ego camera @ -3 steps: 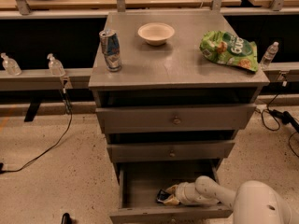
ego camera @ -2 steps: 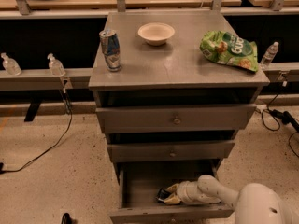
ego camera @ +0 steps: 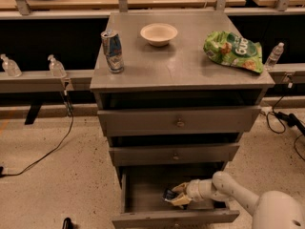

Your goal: Pick rxbar blueberry from bottom drawer and place on counter

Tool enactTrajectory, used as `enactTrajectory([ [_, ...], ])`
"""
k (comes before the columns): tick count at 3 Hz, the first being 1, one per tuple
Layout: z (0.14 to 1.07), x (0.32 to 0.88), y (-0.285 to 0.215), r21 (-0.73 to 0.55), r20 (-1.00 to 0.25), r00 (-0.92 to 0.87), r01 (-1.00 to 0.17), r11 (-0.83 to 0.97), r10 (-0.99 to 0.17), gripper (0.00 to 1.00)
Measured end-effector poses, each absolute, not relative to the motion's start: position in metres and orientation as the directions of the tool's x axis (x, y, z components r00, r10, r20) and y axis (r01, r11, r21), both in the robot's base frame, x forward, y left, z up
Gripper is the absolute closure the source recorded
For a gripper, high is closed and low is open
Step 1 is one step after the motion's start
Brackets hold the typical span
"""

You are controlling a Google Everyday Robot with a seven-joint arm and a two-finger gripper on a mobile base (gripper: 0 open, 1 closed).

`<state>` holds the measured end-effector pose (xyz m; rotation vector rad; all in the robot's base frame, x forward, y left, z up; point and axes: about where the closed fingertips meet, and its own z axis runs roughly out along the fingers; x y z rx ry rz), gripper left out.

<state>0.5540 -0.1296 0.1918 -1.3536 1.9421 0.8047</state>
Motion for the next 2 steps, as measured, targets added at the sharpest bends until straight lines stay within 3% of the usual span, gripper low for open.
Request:
enactTrajectory([
  [2, 0.311, 0.519, -0.142, 0.008, -0.83, -0.098, -0.987, 0.163, -0.549, 1.0],
])
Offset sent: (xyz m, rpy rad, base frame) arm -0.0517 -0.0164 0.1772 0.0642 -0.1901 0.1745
